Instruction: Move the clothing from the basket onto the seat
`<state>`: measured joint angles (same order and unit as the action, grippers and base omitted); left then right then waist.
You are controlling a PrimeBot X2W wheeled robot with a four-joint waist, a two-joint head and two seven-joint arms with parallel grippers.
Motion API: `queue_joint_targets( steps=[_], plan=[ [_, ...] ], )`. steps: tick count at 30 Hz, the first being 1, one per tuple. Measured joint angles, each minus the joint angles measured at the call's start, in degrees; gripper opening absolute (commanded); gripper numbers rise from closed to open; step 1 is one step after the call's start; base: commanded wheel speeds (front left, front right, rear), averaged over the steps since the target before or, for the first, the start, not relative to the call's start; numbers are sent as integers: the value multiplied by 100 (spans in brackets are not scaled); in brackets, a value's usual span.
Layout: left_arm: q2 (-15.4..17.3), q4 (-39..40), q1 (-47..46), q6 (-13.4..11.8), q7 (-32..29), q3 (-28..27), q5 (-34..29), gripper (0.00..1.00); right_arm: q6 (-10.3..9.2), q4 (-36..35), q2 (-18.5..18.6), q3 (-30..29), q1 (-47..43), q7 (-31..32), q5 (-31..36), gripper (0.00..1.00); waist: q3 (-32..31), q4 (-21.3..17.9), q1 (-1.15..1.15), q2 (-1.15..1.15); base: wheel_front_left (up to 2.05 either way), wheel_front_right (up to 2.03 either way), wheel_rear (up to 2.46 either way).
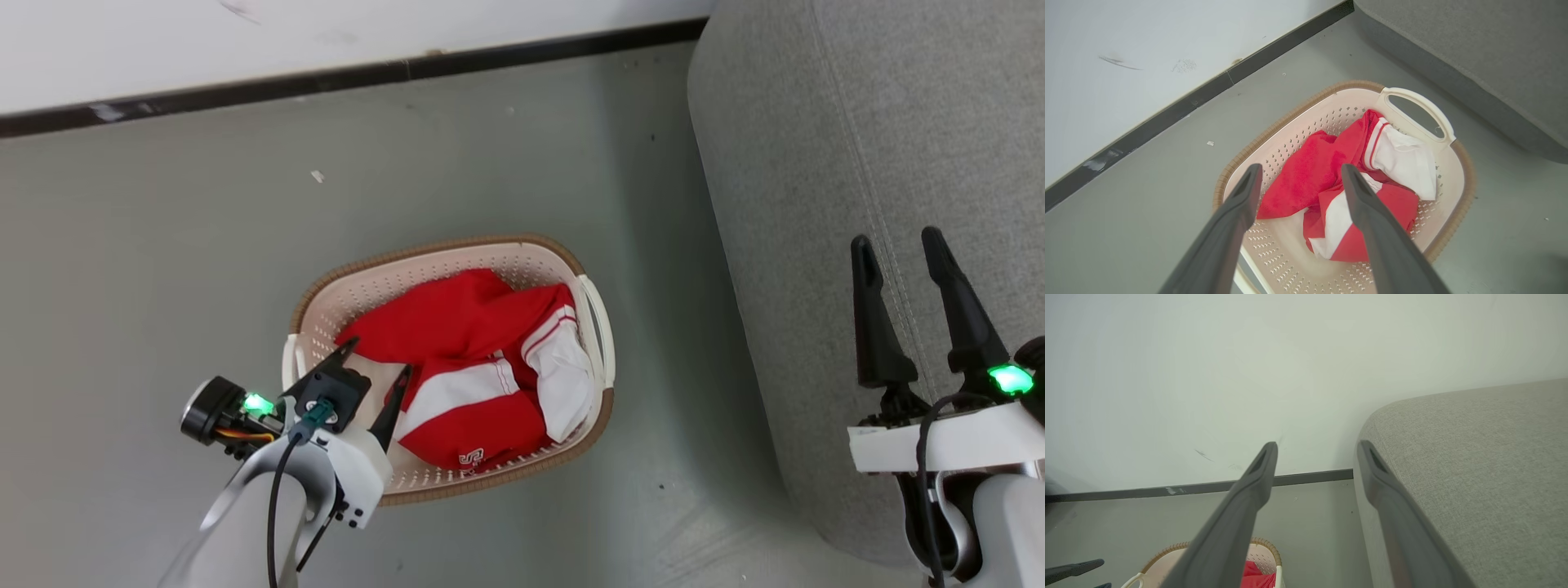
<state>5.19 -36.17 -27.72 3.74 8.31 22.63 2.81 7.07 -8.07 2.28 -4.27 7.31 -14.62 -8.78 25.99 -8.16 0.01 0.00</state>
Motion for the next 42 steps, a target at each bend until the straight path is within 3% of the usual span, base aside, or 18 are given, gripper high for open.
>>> queue_joint_targets(
  steps=[16,42],
  plan=[
    [-3,-595,-565,53,-18,208,-257,100,0,-53,0,155,756,0,-332,100,982,-477,0,0,0,0,0],
    [398,-1483,-1398,29,-265,169,-407,100,0,30,1,485,1482,0,-794,100,2095,-1169,0,0,0,0,0]
  ],
)
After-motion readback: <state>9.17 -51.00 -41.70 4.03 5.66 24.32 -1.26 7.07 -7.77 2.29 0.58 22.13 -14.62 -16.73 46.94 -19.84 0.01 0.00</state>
